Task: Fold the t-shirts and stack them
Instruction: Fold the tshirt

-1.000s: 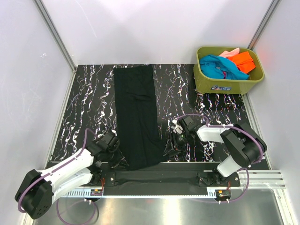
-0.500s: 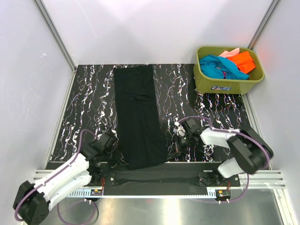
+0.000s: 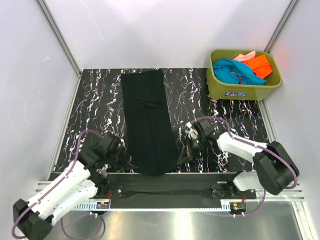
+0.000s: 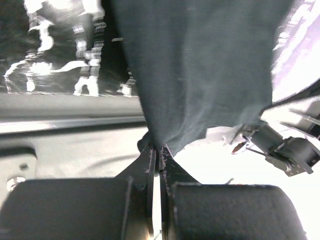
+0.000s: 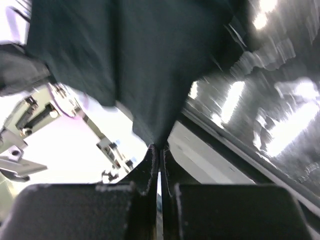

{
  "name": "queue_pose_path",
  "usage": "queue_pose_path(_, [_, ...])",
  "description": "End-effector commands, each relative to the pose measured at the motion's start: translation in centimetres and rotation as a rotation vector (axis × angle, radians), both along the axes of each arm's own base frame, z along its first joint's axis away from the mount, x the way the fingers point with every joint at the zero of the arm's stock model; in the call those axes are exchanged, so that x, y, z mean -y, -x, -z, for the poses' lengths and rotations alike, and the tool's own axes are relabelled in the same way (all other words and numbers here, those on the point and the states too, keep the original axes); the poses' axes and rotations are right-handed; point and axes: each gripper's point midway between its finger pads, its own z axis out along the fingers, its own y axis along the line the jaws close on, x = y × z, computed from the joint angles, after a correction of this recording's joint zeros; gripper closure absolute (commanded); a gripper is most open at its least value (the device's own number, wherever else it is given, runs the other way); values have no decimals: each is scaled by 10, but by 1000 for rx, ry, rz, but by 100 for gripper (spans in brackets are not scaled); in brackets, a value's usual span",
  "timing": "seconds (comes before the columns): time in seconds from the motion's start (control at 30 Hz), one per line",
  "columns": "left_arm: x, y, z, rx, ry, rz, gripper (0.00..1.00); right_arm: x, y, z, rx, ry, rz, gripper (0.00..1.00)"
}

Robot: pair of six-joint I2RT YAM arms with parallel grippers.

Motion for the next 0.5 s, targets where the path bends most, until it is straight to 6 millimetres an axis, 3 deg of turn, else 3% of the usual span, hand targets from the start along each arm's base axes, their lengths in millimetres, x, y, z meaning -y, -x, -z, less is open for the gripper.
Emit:
queue_pose_path(0.0, [1,-41,-47,134,-75,33,100,-15,-51,-34,118,-19,18,100])
queue_pose_path(0.1, [-13,-71,-49,119,-148,2,100,-20,-89,-47,131,-33,49,100])
queue_pose_path(0.13, [-18,-93,-58,151,-134,-45,100,-26,-107,-53,150,-36,48,100])
queue_pose_path(0.17, [-19,-102,-62,163,-125,-35,100,-27,-116,-54,156,-33,45,100])
queue_pose_path(0.27, [-28,-140,-64,153,-137,-59,100,-35,-146,-54,170,-23,22,100])
queue_pose_path(0.3, [-32,-150,-64,148,-140,-72,100,-34,-155,-42,139,-5,27,100])
queue_pose_path(0.33, [-32,-161,-56,116,-151,-66,100,-38,-170,-50,165,-21,32,100])
queue_pose_path(0.4, [-35,-184,-66,150,-157,-61,100,-39,-186,-40,136,-14,43,100])
queue_pose_path(0.43, [-36,-194,-55,125,-169,-45,100,-44,-200,-50,167,-34,42,100])
queue_pose_path(0.47, [-36,-206,-61,143,-169,-48,100,-46,-208,-49,167,-39,41,100])
